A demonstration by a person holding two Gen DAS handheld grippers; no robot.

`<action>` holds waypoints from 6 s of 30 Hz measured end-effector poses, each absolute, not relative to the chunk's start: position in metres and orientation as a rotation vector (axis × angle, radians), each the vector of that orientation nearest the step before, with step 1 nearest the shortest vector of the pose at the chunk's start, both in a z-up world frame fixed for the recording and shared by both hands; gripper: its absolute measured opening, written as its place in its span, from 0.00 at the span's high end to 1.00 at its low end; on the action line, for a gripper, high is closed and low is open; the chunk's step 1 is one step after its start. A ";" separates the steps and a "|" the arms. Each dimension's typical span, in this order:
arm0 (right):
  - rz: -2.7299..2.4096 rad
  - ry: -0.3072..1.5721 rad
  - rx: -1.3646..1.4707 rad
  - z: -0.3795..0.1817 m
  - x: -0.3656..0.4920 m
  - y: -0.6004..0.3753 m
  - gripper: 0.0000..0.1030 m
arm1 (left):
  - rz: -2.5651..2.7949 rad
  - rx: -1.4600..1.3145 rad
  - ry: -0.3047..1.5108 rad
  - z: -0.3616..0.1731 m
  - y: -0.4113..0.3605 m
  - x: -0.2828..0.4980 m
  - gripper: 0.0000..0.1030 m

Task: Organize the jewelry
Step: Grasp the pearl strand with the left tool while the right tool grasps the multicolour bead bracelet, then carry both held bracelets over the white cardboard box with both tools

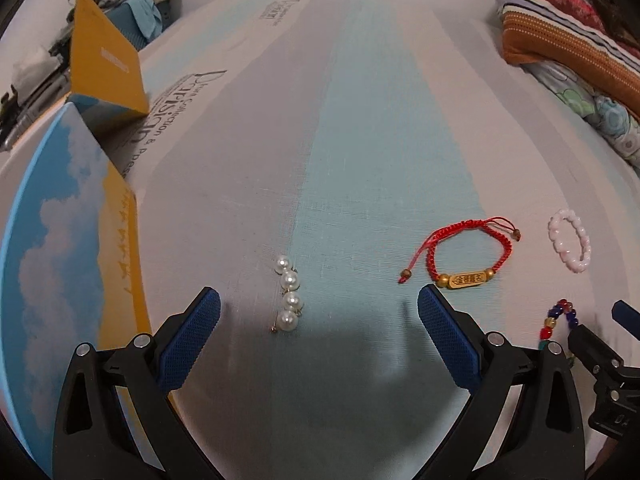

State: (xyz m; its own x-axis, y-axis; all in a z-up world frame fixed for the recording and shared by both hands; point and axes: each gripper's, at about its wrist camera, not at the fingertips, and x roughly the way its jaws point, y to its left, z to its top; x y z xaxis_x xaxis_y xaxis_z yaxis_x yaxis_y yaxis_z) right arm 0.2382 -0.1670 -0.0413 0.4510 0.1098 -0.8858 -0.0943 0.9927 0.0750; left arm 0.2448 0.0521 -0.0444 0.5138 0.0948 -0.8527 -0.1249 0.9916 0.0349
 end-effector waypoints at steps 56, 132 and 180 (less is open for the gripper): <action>0.170 1.043 -0.021 -0.028 0.222 -0.157 0.91 | 0.076 -0.069 1.067 -0.039 0.058 0.232 0.90; 0.377 0.805 -0.023 0.109 0.171 0.035 0.91 | 0.290 -0.192 0.898 0.098 0.241 0.084 0.90; 0.556 0.926 -0.265 0.029 0.143 0.213 0.91 | 0.488 -0.275 1.067 0.013 0.375 0.048 0.89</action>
